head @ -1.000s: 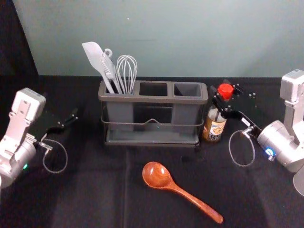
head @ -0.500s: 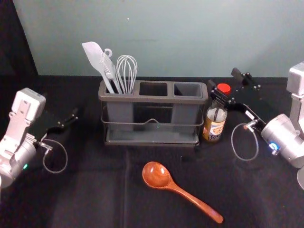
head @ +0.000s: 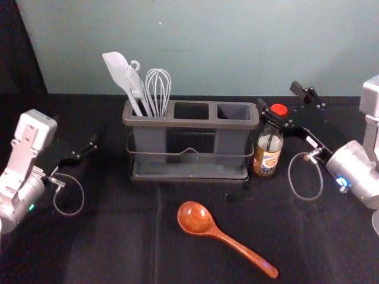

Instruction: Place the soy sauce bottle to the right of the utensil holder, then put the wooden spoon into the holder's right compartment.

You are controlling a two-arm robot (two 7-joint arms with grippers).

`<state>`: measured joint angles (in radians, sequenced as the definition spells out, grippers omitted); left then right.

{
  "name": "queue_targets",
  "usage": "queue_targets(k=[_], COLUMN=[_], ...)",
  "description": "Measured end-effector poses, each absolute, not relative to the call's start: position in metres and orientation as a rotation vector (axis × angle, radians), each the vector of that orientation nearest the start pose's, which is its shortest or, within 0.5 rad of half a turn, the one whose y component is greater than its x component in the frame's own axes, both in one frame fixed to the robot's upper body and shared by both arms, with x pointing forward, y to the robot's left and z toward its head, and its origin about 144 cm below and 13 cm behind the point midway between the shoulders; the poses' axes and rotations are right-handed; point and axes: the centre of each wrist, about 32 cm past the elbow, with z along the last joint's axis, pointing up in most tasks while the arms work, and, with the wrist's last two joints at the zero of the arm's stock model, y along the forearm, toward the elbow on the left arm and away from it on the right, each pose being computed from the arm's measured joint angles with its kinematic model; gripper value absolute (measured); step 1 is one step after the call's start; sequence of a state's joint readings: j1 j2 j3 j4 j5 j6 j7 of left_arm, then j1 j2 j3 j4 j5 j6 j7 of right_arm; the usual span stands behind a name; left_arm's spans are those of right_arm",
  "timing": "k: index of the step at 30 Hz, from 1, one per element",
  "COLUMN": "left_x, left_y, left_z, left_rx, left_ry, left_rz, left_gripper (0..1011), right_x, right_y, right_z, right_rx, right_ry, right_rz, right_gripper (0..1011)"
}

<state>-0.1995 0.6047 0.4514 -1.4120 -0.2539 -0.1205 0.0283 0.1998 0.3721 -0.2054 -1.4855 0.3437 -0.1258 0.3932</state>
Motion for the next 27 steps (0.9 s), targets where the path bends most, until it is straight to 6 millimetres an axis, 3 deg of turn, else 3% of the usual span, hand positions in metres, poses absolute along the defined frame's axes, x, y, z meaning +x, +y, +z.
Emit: queue_targets(k=[12,27], left_x=[0.489,0.489], left_y=[0.310,0.310], left_z=[1.140,1.140], left_rx=[0.304,0.304], left_ry=[-0.285,-0.285], left_rz=[1.248,1.248], left_gripper=[1000,1000], right_x=[0.470,0.443], right_y=[-0.251,-0.201], right_z=[1.193,1.173], right_rx=[0.052,-0.062], right_ry=[-0.164,-0.003], right_rz=[-0.930,-0.759], right_gripper=[1003,1003])
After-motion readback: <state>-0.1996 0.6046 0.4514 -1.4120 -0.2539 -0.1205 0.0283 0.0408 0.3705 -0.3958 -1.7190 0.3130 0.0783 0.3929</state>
